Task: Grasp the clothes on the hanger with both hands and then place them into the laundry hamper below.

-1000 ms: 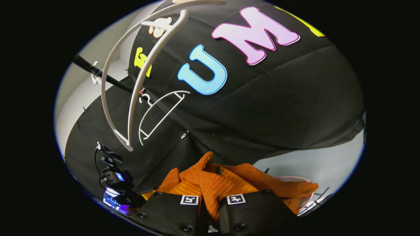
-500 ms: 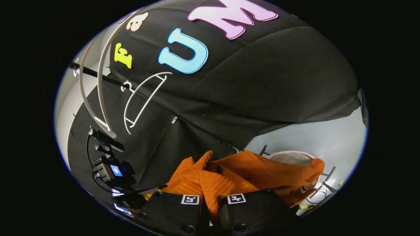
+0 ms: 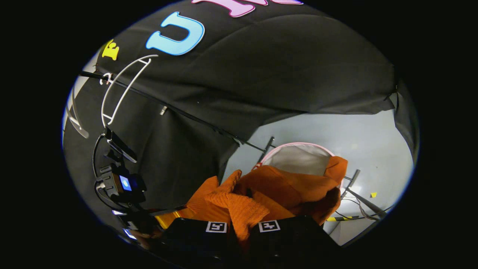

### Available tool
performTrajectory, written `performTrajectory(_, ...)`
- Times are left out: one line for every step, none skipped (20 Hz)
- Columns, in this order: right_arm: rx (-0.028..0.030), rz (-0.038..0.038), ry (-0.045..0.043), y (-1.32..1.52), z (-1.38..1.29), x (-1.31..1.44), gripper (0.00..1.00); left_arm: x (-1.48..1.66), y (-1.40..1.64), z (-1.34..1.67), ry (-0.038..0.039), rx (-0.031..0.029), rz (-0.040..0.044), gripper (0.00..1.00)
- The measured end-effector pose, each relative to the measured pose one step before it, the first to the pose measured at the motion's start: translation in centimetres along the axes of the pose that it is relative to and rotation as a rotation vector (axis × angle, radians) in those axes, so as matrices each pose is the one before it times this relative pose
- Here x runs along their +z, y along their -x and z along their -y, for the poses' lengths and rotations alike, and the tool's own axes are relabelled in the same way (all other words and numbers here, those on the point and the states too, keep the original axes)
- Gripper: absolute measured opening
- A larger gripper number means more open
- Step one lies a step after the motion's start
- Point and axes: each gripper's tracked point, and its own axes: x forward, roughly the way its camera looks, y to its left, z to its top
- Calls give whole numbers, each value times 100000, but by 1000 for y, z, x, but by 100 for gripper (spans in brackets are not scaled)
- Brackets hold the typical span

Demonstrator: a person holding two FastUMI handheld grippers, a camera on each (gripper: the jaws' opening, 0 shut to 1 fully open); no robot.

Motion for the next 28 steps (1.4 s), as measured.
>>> performTrajectory(-1517, -816, 116, -10, 44, -156, 17, 38, -220, -160, 1553, 596, -1379, 9)
performTrajectory(-815, -689, 120, -81, 94, -240, 17, -312, -59, -294, 927, 665, -890, 7)
performTrajectory(-465, -733, -66, -125, 28, -58, 16, -73, -12, -75, 488, 682, -876, 7)
performTrajectory(-178, -386, -179, 1, -2, -118, 16, -84, -65, -59, 89, 309, -442, 7)
performTrajectory(43, -416, 78, -139, 0, 71, 16, 47, -51, 33, -128, 320, -326, 7)
performTrajectory(-293, -131, 402, -11, 104, -85, 16, 54, -63, -142, -177, 458, -291, 7)
performTrajectory(-651, -19, 619, -39, 212, 76, 17, -19, -54, -72, -83, 701, -250, 7)
performTrajectory(-1015, -225, 572, -31, 293, 7, 16, 6, -112, -331, 195, 1121, -405, 7)
performTrajectory(-2735, 40, 1240, 401, 632, 64, 33, 163, -50, -529, -247, 2342, 417, 9)
performTrajectory(-2546, 718, 1458, -244, 740, 29, 50, -45, -493, -910, -533, 3322, 710, 9)
performTrajectory(-765, 381, 425, 144, 300, 313, 67, 51, -62, -1235, -1233, 5048, -213, 26)
performTrajectory(635, 515, -516, 312, -101, 193, 83, -306, -120, -544, -1751, 1889, -1295, 44)
performTrajectory(-334, 661, -1049, 177, -9, 157, 100, 99, 521, -575, -528, 1031, -173, 61)
performTrajectory(66, 651, -186, -187, -69, 209, 99, -286, -789, -61, 345, 1079, 387, 79)
performTrajectory(-470, 285, 742, -65, 62, 137, 98, 239, 277, 259, 144, -942, 405, 96)
performTrajectory(-583, 274, 642, -176, 167, 120, 99, 274, 519, -65, 470, -148, 641, 96)
performTrajectory(13, 463, 66, 108, 68, 11, 99, 320, -53, -80, 696, -36, 994, 96)
performTrajectory(584, -57, -349, -45, -266, 125, 99, 241, 534, -111, 957, -504, 888, 92)
performTrajectory(431, -165, -321, 135, -258, -113, 99, 278, 264, 84, 875, -564, 538, 96)
performTrajectory(134, 142, 83, 43, -82, -85, 98, 48, 158, -11, 794, -525, 399, 96)
performTrajectory(-19, -6, 445, 26, -23, 30, 99, 127, 280, 74, 334, -416, 382, 96)
performTrajectory(-86, 111, 340, 84, 46, -138, 99, -317, 131, -197, -9, -324, 392, 96)
performTrajectory(-14, 351, -30, 72, -40, 52, 99, 1, 250, -43, -244, -190, 344, 96)
performTrajectory(-24, 496, -419, 133, -134, 65, 99, -295, 205, -207, -282, -157, 163, 96)
performTrajectory(136, 778, -418, 264, -153, -192, 99, -212, 312, -8, -306, -522, -103, 96)
performTrajectory(145, 1047, -437, 402, -239, -221, 99, -286, 369, 52, -423, -806, -28, 96)
performTrajectory(30, 1098, -301, 358, -250, -161, 99, -261, 383, 303, -472, -1520, -330, 96)
performTrajectory(1, 953, -61, 533, -296, -450, 99, -461, 485, 177, -541, -1700, 173, 96)
